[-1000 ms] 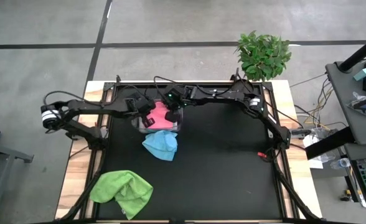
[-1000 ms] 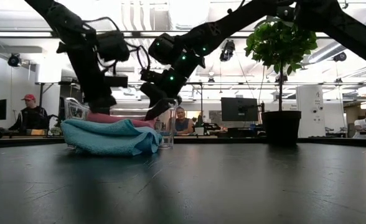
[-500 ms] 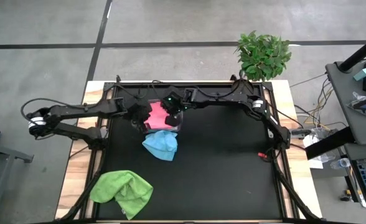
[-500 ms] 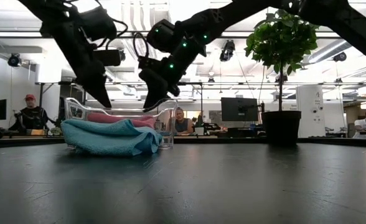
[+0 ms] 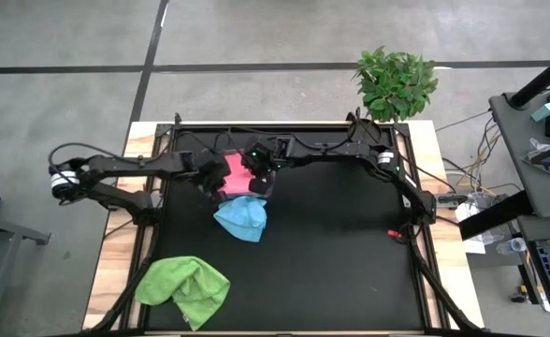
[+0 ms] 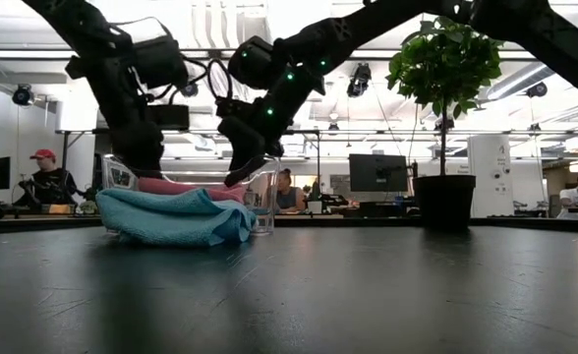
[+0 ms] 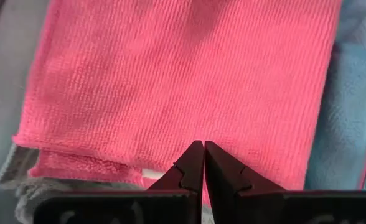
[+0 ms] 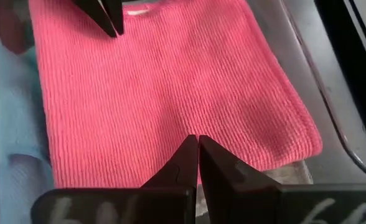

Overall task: Fold microfiber towels
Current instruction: Put the pink microfiber cloth into the transparent bin, then fold the blue microfiber cloth

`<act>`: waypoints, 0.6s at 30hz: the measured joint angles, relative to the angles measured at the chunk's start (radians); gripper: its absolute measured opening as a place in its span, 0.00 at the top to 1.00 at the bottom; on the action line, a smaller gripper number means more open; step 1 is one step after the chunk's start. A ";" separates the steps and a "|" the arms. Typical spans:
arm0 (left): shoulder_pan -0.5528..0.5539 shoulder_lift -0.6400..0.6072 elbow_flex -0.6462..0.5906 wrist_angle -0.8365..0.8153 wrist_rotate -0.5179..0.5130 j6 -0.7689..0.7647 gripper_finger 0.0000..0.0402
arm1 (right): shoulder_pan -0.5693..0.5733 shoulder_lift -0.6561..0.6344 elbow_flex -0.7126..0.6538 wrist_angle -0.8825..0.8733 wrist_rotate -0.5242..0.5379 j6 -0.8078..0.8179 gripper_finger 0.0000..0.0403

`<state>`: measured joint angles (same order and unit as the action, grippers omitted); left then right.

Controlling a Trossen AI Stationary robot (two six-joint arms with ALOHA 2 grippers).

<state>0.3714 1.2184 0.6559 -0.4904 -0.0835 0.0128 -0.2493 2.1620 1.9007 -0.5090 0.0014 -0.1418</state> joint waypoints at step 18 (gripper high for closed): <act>-0.238 -0.224 0.056 0.148 -0.092 -0.288 1.00 | 0.015 -0.350 -0.230 0.244 0.580 -0.050 0.98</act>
<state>0.1330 0.9948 0.7116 -0.3421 -0.1751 -0.2750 -0.2341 1.8117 1.6708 -0.2653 0.5817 -0.1916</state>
